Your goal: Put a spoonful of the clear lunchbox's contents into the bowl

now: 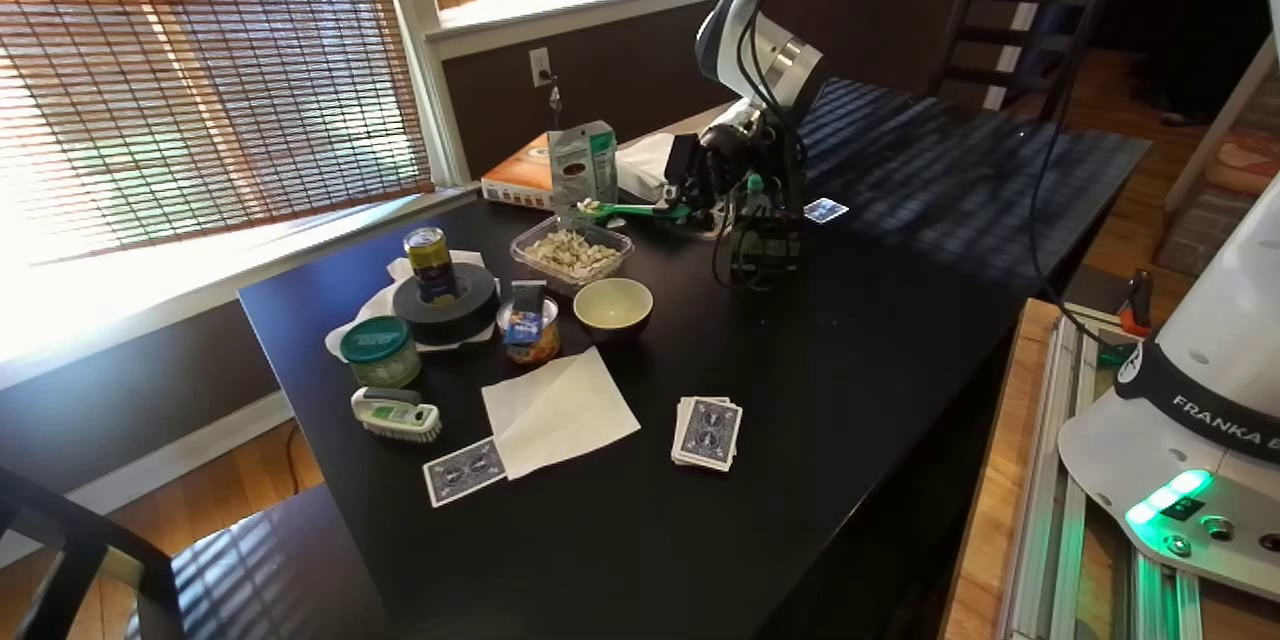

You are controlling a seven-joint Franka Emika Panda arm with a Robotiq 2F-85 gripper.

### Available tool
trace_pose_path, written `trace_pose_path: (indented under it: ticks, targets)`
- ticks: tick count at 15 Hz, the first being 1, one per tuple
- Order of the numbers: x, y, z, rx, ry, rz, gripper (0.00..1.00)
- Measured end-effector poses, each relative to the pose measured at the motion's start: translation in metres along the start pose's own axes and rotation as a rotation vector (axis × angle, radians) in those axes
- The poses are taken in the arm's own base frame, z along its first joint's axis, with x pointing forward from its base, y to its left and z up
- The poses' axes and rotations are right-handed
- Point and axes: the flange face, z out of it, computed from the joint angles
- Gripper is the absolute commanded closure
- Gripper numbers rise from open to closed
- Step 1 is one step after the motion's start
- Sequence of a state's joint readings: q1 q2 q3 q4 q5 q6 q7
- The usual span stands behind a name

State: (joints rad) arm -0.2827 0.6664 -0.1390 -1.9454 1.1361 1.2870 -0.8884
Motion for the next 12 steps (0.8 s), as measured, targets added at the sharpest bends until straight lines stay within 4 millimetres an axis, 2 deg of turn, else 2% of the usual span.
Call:
trace_pose_path:
  ticks: [5, 12]
  targets:
    - [-0.006, 0.008, -0.008, -0.012, 0.027, 0.053, 0.97]
    - [-0.004, 0.013, -0.014, -0.044, 0.060, 0.146, 0.97]
